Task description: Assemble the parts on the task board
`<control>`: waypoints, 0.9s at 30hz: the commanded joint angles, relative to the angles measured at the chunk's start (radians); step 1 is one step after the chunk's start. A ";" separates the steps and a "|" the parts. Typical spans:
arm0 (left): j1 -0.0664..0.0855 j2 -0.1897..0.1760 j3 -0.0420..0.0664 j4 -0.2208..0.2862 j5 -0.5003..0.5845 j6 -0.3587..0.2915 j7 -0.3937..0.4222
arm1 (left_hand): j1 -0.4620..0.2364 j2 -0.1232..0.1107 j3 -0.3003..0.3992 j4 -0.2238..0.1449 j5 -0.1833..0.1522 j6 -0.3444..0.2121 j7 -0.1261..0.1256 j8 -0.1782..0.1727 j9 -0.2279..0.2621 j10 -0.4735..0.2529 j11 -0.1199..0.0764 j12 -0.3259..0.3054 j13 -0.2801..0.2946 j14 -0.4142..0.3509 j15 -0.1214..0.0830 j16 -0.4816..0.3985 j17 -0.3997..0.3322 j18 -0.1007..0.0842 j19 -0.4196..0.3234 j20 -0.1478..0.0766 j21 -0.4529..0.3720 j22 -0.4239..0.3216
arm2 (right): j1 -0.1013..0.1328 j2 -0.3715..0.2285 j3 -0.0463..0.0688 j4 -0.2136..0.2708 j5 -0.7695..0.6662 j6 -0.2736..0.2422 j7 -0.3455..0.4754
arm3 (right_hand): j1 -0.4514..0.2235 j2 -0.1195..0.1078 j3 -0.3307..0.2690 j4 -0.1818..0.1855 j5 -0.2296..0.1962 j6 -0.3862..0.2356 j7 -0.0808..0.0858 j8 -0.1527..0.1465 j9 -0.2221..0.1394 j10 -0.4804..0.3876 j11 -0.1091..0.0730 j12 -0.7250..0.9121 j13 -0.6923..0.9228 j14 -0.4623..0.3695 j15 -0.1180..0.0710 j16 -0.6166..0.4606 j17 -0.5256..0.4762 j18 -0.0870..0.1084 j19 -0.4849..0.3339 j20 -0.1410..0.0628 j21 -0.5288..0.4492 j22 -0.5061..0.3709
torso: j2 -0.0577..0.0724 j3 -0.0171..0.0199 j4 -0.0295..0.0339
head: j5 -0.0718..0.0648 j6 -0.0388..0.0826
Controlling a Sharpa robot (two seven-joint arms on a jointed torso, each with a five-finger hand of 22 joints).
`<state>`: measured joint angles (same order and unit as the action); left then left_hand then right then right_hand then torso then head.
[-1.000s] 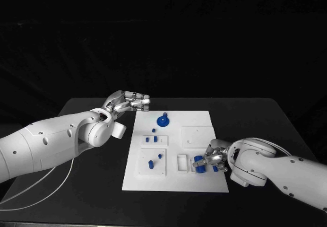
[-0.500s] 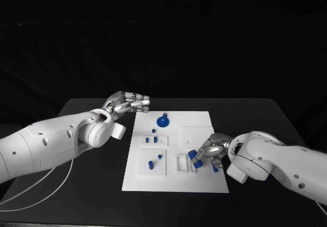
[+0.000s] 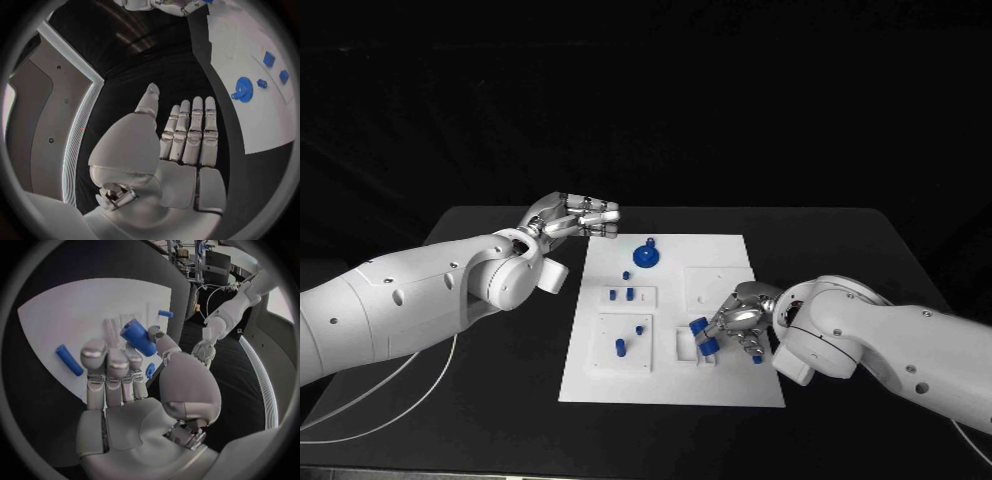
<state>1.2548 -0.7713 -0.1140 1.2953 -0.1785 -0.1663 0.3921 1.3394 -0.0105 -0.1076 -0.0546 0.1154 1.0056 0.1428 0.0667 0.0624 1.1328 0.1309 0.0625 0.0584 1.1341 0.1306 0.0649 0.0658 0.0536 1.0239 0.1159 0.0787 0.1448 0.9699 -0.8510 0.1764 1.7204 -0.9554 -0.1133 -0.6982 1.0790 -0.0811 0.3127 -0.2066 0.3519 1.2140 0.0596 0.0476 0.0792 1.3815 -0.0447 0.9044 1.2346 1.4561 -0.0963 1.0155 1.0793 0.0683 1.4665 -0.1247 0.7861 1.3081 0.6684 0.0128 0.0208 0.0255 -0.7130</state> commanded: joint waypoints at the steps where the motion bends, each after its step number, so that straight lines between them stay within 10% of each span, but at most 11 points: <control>1: 0.000 0.002 0.000 0.002 0.001 0.018 -0.001 | -0.003 0.006 -0.001 -0.003 0.001 0.003 0.006 -0.001 0.000 -0.007 0.001 -0.002 0.000 -0.004 0.000 -0.004 0.001 0.001 0.002 0.000 0.006 -0.002 | 0.005 0.013 -0.012 -0.009 -0.097 0.067 -0.030 | 0.011 0.030 -0.025 0.023 -0.032 0.032 -0.025 0.016 0.027 0.008 -0.008 -0.003 -0.003 0.000 -0.009 -0.004 0.002 -0.014 0.051 -0.002 0.002 0.093 | 0.001 0.0007 0.0007 | 0.000 -0.001; 15: 0.000 0.003 0.000 0.004 -0.004 0.027 -0.010 | -0.010 0.000 0.000 0.006 -0.014 0.000 0.007 -0.001 0.000 -0.016 0.005 -0.002 0.000 -0.011 0.003 -0.004 0.001 0.001 -0.001 0.002 0.005 -0.006 | 0.015 0.072 -0.052 -0.049 -0.216 0.071 -0.033 | -0.026 -0.022 -0.040 0.246 -0.159 0.043 -0.029 0.016 0.021 0.019 -0.008 0.002 -0.013 0.003 -0.008 0.012 0.020 -0.017 0.054 -0.003 0.027 0.098 | 0.001 0.0014 0.0000 | 0.002 0.000; 27: 0.000 0.002 -0.001 0.004 -0.008 0.032 -0.016 | -0.012 -0.003 0.003 0.013 -0.015 -0.001 0.007 -0.001 0.000 -0.018 0.006 -0.002 0.000 -0.013 0.004 -0.004 0.001 0.002 -0.002 0.003 0.005 -0.008 | 0.015 0.100 -0.059 -0.070 -0.224 0.099 -0.033 | -0.040 -0.036 -0.030 0.289 -0.185 0.046 -0.028 0.016 0.026 0.019 -0.007 0.003 -0.015 0.003 -0.007 0.014 0.023 -0.017 0.054 -0.001 0.032 0.098 | 0.001 0.0014 0.0008 | 0.006 -0.003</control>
<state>1.2549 -0.7705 -0.1153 1.2966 -0.1816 -0.1523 0.3754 1.3353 -0.0146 -0.1046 -0.0461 0.1036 1.0056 0.1427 0.0667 0.0624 1.1221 0.1344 0.0625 0.0583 1.1290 0.1358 0.0649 0.0658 0.0536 1.0239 0.1159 0.0787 0.1371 0.9898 -0.7545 0.1218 1.6547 -1.1563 -0.0497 -0.6985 1.0452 -0.1110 0.2832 0.0775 0.1693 1.2626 0.0325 0.0673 0.1046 1.4064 -0.0515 0.9041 1.2200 1.4552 -0.1033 1.0239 1.1011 0.0684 1.4665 -0.1247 0.8115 1.3078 0.6695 0.0142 0.0213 0.0303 -0.7155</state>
